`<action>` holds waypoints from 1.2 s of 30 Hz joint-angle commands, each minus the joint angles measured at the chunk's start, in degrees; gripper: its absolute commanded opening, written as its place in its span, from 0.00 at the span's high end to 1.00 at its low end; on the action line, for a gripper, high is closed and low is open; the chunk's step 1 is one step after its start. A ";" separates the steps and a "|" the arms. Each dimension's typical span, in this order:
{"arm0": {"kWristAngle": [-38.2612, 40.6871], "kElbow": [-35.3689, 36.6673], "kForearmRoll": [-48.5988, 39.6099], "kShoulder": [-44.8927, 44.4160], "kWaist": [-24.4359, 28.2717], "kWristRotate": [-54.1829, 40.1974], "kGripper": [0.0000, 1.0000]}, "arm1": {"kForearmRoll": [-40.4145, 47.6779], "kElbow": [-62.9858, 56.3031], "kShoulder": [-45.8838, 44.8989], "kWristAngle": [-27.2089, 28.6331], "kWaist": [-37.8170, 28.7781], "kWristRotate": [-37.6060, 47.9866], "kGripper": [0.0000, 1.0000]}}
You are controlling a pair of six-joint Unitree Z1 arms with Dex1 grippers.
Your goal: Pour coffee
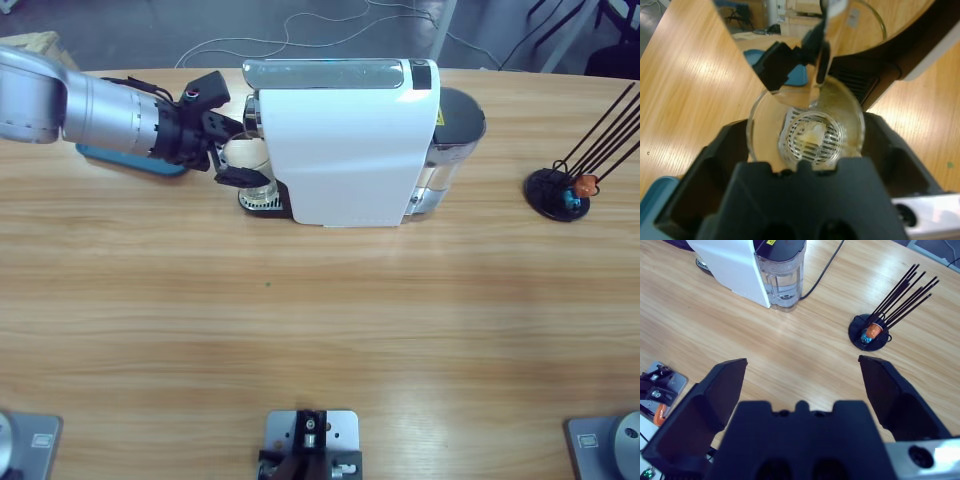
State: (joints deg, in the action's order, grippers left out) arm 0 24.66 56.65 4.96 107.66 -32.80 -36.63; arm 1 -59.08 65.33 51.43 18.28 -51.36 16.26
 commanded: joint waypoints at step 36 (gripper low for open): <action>-3.14 -20.16 -1.09 -30.25 -0.27 15.01 0.02 | -15.81 63.26 66.25 -20.81 17.09 -3.11 1.00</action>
State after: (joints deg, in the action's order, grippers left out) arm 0 22.19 38.44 4.52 77.91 -32.47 -22.45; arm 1 -73.83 127.81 111.54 -1.35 -34.53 14.11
